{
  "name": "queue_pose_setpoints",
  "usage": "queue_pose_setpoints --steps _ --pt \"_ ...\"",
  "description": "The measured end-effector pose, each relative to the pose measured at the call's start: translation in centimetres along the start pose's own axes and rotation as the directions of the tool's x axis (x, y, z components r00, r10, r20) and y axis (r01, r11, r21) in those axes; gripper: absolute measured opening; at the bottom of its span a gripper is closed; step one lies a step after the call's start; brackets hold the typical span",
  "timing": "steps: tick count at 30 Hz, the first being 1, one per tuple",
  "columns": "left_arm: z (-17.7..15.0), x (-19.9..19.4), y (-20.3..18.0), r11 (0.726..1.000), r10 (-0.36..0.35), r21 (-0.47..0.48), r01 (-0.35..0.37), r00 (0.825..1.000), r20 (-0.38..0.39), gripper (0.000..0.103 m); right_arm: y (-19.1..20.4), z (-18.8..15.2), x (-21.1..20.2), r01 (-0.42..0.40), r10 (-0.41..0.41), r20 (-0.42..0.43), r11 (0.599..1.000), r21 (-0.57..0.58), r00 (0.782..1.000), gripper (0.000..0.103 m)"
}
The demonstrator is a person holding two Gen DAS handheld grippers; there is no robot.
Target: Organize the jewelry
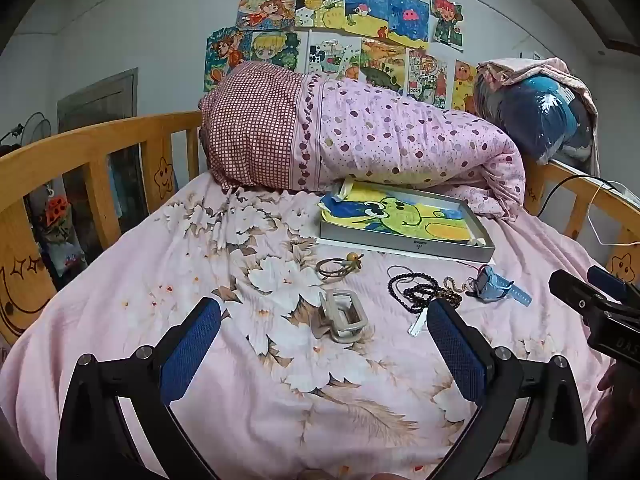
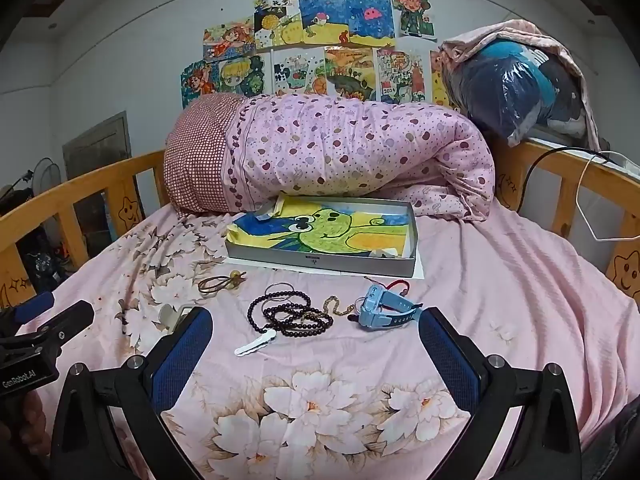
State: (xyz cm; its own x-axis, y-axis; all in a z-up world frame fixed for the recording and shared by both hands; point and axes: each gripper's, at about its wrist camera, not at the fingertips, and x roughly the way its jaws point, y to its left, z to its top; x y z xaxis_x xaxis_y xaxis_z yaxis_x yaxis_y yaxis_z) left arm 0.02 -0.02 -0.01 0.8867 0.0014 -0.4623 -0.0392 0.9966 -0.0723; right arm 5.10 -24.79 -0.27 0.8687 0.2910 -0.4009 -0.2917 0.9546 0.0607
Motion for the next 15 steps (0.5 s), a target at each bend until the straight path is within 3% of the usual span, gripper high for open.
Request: queue_pose_setpoints --steps 15 --pt "0.0 -0.02 0.01 1.0 0.0 -0.002 0.0 1.0 0.002 0.101 -0.12 -0.08 0.1 -0.001 0.001 -0.009 1.0 0.004 1.0 0.103"
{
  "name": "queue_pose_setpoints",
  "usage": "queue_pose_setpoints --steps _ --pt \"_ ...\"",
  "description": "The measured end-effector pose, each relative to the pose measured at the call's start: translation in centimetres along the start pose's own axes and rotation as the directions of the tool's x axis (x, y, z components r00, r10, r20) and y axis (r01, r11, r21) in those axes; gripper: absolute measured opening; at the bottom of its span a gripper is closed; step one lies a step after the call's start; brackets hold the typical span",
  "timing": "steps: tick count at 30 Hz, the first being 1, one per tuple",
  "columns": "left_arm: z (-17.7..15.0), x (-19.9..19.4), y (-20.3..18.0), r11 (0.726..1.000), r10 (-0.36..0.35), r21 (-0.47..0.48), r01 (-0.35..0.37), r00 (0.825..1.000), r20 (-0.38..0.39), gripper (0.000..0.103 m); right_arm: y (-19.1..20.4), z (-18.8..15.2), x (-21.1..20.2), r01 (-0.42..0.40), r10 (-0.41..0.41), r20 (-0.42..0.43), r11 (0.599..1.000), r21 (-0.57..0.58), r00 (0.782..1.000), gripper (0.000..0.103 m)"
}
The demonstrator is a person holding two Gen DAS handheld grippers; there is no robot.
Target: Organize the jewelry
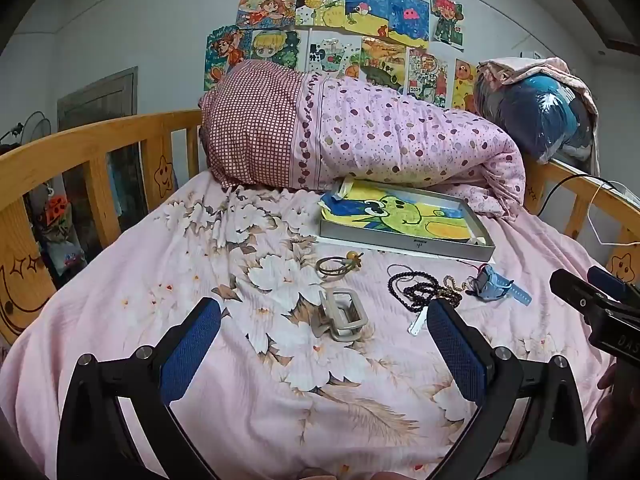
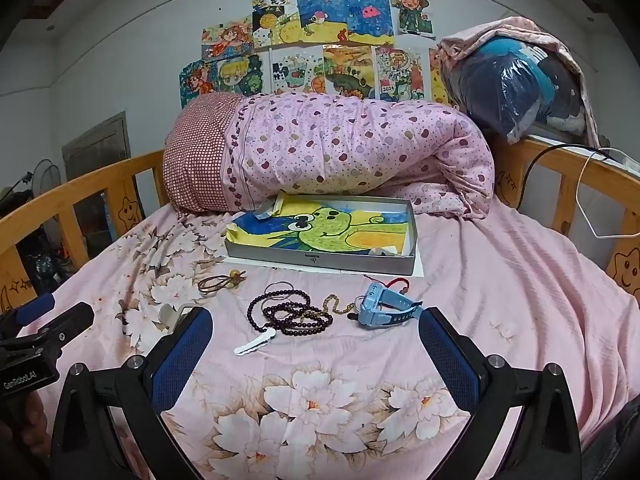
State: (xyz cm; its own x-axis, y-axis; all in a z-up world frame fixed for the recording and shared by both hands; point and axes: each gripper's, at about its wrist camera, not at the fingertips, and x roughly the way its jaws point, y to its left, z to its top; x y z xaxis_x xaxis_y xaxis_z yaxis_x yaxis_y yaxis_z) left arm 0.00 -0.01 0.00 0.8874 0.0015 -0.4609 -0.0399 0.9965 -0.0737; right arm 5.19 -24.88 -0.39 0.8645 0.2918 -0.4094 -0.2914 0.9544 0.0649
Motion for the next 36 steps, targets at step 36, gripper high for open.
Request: queue_pose_setpoints --steps 36 --pt "0.0 0.02 0.0 1.0 0.0 0.0 0.0 1.0 -0.003 0.101 0.01 -0.05 0.06 -0.004 0.004 -0.007 1.0 0.01 1.0 0.103"
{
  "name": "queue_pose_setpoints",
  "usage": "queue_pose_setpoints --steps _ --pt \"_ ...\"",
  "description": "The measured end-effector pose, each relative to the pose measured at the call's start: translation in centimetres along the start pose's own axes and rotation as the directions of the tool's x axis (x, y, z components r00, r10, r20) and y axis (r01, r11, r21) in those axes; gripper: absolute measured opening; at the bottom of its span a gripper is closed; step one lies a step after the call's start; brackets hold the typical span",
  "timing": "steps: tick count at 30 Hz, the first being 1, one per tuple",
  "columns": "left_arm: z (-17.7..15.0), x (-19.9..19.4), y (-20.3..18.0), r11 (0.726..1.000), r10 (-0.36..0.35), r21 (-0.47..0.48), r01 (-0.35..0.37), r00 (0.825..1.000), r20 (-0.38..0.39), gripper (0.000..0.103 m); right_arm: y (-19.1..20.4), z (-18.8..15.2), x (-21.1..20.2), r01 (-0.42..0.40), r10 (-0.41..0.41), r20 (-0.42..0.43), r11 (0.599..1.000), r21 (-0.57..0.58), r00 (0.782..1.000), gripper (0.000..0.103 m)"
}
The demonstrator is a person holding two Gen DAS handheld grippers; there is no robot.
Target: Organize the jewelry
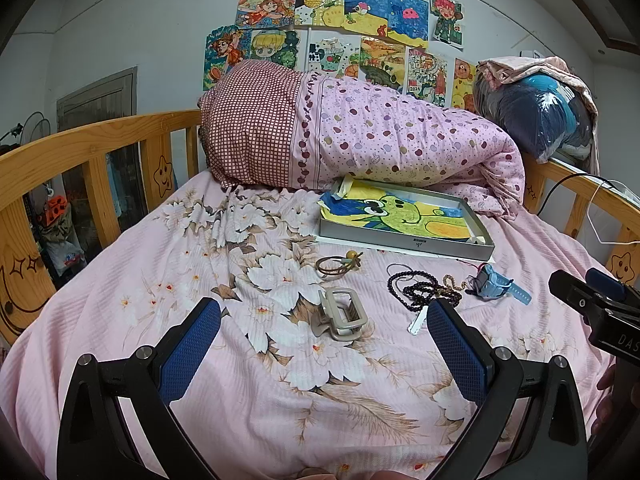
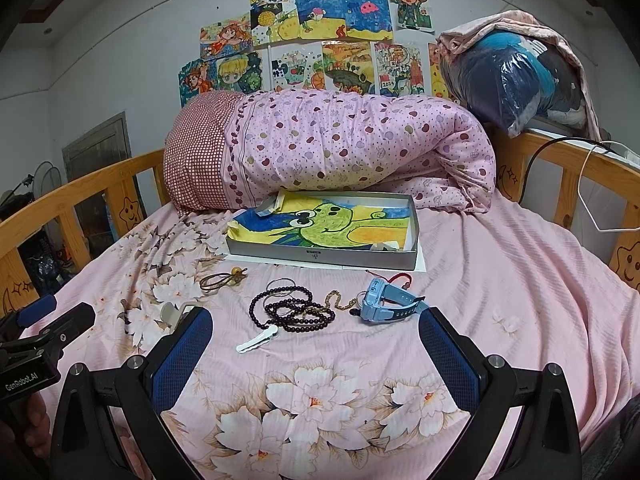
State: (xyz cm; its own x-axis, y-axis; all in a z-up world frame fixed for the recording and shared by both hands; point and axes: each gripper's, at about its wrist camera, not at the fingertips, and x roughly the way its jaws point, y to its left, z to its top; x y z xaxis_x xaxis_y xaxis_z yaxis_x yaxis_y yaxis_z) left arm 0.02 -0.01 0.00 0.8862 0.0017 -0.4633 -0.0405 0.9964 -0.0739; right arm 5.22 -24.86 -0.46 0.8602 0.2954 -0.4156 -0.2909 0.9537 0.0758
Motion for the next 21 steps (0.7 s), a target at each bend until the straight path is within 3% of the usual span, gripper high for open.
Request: queue_pose_setpoints --steps 21 --pt "0.0 0.01 0.0 1.0 -0.001 0.0 0.001 1.0 -0.001 0.101 0.01 -0.03 0.04 -0.001 0.001 -0.004 1.0 0.004 1.0 0.103"
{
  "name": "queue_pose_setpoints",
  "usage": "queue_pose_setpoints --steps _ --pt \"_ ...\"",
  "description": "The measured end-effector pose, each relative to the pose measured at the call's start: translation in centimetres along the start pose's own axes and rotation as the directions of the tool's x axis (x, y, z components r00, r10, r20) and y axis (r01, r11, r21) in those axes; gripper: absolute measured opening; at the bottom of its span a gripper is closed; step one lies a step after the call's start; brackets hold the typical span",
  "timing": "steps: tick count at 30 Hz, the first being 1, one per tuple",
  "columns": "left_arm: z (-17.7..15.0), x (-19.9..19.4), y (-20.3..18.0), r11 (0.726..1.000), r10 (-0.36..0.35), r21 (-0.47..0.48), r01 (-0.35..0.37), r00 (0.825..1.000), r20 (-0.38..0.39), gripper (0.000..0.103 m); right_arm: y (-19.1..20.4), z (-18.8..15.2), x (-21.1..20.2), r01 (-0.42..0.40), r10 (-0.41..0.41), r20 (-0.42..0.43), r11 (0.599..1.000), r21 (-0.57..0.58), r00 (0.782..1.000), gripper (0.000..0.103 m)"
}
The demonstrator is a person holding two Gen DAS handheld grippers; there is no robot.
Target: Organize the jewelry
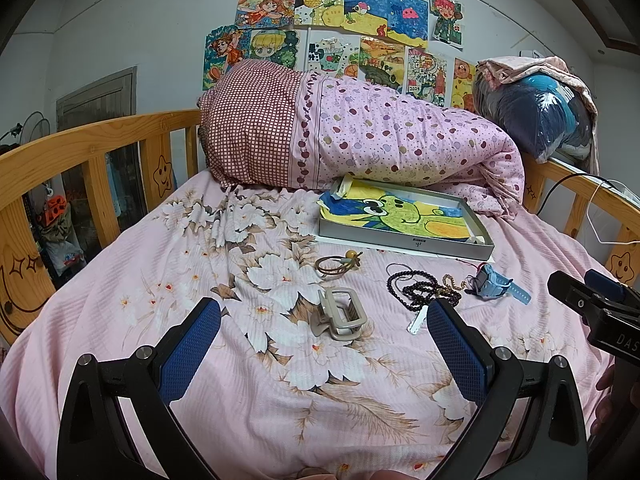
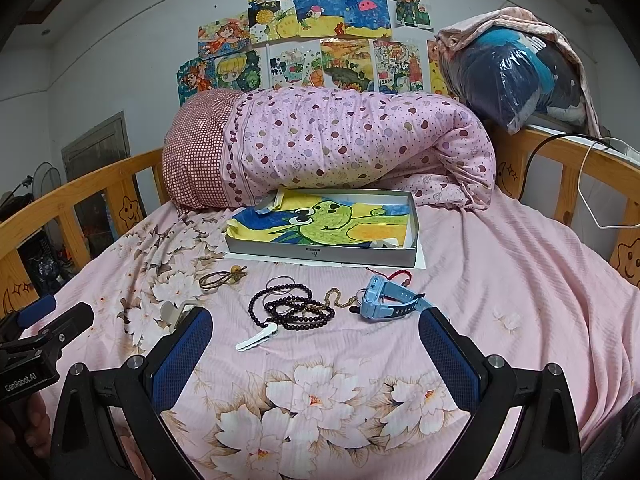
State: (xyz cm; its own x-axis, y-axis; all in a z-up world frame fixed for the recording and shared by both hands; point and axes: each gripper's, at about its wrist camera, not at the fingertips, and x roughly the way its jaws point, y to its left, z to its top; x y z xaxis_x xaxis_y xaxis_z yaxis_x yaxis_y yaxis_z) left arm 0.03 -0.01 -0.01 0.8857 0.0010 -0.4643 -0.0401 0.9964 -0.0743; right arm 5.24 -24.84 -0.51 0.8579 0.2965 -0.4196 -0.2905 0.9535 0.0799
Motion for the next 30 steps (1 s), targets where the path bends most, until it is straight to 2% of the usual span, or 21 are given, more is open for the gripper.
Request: queue_pose_setpoints --steps 22,30 --pt "0.0 0.01 0.0 1.0 0.0 0.0 0.0 1.0 -0.002 0.101 -0.26 0.27 0.06 -0.002 0.002 -0.009 1.0 0.003 1.0 0.103" --pt "-0.18 0.25 0.24 1.0 0.027 -0.014 -0.028 0.999 -0.04 0.101 -0.5 0.04 0.86 0.032 -0.029 -0.088 0.999 0.041 0.996 0.103"
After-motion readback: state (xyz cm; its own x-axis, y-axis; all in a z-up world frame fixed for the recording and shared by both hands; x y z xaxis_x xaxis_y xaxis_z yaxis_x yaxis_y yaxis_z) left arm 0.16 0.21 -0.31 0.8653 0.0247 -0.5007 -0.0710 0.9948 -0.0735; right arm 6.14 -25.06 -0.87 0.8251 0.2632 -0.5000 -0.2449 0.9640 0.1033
